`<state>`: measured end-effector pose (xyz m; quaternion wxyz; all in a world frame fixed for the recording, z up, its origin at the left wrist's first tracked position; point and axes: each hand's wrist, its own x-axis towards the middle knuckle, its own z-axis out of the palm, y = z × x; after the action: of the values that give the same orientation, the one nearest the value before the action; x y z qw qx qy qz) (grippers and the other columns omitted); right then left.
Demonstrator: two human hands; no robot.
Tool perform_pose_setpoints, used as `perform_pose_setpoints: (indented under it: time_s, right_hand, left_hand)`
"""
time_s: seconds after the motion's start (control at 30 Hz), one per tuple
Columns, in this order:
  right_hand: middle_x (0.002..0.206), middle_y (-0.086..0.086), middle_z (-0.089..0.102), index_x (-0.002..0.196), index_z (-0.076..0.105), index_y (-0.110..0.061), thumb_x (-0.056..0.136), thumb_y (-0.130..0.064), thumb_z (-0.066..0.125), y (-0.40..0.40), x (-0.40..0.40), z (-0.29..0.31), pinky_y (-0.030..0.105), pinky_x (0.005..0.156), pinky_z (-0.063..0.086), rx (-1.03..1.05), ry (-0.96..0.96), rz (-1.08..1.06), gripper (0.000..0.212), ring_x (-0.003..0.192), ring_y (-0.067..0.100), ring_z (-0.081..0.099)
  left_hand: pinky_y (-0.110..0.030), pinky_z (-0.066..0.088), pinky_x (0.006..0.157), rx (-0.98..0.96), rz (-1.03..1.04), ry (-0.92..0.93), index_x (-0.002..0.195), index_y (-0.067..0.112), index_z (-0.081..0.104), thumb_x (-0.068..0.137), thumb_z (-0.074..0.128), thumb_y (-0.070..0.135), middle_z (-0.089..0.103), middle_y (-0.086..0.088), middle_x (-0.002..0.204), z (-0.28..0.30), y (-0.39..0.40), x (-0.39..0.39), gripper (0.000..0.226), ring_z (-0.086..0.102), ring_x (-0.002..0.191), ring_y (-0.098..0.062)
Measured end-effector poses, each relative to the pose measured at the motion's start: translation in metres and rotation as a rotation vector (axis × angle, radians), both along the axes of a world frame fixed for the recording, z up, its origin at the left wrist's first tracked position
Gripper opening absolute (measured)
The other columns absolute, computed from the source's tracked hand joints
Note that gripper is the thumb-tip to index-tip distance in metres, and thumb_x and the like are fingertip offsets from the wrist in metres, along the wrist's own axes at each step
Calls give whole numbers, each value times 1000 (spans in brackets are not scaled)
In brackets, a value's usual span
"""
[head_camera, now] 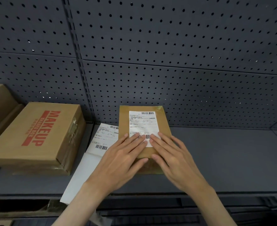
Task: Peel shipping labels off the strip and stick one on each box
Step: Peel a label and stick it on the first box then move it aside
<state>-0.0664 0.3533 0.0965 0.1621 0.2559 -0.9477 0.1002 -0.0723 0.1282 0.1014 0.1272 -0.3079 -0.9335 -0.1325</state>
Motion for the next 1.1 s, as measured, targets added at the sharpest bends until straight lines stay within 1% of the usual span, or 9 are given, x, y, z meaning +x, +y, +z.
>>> perform_pose_setpoints:
  time_s: [0.2, 0.27, 0.4, 0.57, 0.67, 0.73, 0.8, 0.9, 1.1]
  right_hand:
    - [152, 4, 52, 143, 57, -9, 110, -45, 31, -3, 2, 8, 44, 118, 34, 84, 9, -52, 55, 147, 18, 42]
    - [156, 3, 47, 147, 53, -10, 110, -45, 27, -10, 0, 15, 43, 120, 32, 82, -38, -51, 56, 149, 16, 37]
    - [163, -1, 34, 156, 38, -15, 110, -49, 13, -14, -3, 20, 40, 123, 27, 146, -130, -13, 62, 154, 10, 25]
    - [164, -2, 34, 156, 39, -17, 110, -50, 15, -12, -1, 20, 39, 123, 27, 180, -148, -35, 61, 154, 9, 25]
    - [162, -1, 38, 154, 43, -15, 109, -52, 12, -18, -4, 25, 37, 123, 27, 126, -164, -77, 66, 152, 9, 28]
    - [166, -4, 29, 158, 36, -17, 107, -54, 8, -20, -11, 32, 35, 125, 21, 102, -202, -81, 68, 155, 7, 19]
    - [169, -9, 16, 161, 23, -22, 107, -53, 6, -21, -21, 35, 36, 127, 15, 120, -248, -38, 65, 156, 4, 6]
    - [169, -13, 9, 163, 14, -27, 108, -52, 7, -20, -28, 34, 37, 128, 9, 162, -296, 10, 61, 155, 0, -1]
    - [169, -15, 6, 163, 14, -27, 106, -54, 6, -5, -25, 34, 37, 128, 7, 164, -300, -88, 63, 155, -2, -2]
  left_hand:
    - [-31, 30, 120, 138, 156, -15, 134, 13, 64, 104, 41, 44, 64, -1, 139, 9, -2, 4, 49, 52, 135, -14]
    - [-34, 29, 121, 104, 152, -21, 140, 14, 58, 104, 37, 43, 56, 0, 147, 13, 1, 1, 50, 45, 141, -15]
    - [-38, 16, 126, -30, 103, -88, 158, 17, 29, 106, 21, 44, 21, 3, 165, 12, 11, -2, 59, 16, 155, -12]
    - [-35, 13, 127, -12, 192, -113, 156, 18, 33, 104, 19, 44, 30, 4, 164, 12, -7, -2, 61, 20, 152, -6]
    - [-33, 20, 125, 20, 232, -92, 149, 15, 46, 103, 26, 41, 46, 1, 156, 17, -9, -7, 57, 35, 147, -12]
    - [-31, 22, 123, 36, 209, -86, 146, 12, 49, 102, 30, 38, 50, -2, 152, 22, -1, -14, 54, 38, 144, -15]
    - [-31, 15, 125, 44, 155, -114, 152, 13, 39, 103, 25, 38, 37, -1, 161, 26, 10, -21, 58, 26, 151, -14]
    - [-30, 0, 126, -13, 135, -191, 161, 17, 17, 98, 11, 45, 14, 4, 169, 20, 15, -29, 68, 4, 155, -7]
    - [-30, 0, 126, -25, 208, -168, 160, 18, 23, 97, 17, 48, 19, 5, 167, 17, 5, -30, 70, 12, 154, -7]
